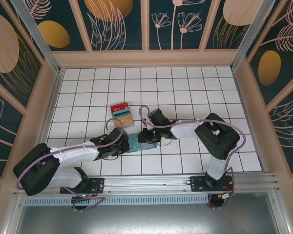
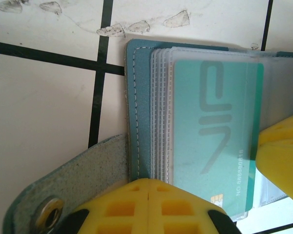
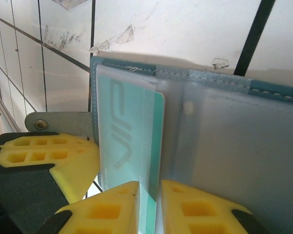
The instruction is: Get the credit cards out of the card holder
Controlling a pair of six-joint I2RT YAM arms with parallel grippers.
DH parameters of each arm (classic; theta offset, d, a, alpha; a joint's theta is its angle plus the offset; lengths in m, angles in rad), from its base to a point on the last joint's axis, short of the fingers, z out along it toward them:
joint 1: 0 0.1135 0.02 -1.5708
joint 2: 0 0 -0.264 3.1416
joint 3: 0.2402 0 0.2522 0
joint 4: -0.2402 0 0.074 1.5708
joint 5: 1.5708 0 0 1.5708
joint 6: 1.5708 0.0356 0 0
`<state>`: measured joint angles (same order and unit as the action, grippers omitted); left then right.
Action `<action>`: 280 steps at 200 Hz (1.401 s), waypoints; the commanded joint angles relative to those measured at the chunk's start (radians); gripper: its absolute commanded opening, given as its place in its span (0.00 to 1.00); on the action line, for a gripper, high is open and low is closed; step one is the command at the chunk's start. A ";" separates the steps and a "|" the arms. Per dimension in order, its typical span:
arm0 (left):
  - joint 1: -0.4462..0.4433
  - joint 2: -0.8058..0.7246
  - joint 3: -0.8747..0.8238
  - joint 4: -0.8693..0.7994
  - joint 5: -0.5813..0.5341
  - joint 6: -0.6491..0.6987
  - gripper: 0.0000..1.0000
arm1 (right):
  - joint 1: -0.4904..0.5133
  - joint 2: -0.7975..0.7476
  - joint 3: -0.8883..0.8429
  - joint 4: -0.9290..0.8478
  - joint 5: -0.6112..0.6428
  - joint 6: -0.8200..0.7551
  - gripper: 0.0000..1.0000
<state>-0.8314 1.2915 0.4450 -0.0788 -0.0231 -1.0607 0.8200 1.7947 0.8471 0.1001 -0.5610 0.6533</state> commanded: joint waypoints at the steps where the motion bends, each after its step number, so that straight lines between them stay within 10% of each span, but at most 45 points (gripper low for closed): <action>1: -0.003 0.022 0.001 -0.006 0.024 -0.007 0.01 | 0.008 0.007 0.019 -0.013 0.000 -0.016 0.18; 60: -0.003 0.022 -0.005 -0.002 0.030 -0.008 0.01 | 0.010 0.016 0.014 0.005 -0.011 -0.008 0.00; 200: -0.003 -0.011 -0.032 -0.028 0.023 -0.032 0.00 | -0.036 -0.056 -0.050 -0.029 0.020 -0.016 0.00; 224: -0.003 -0.017 -0.034 -0.023 0.027 -0.034 0.00 | -0.033 -0.039 -0.052 0.019 -0.006 0.009 0.16; 280: -0.002 -0.014 -0.032 -0.018 0.036 -0.030 0.00 | -0.022 0.004 -0.028 0.050 -0.020 0.019 0.20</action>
<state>-0.8314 1.2778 0.4309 -0.0689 -0.0086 -1.0824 0.7921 1.7718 0.8078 0.1215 -0.5640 0.6647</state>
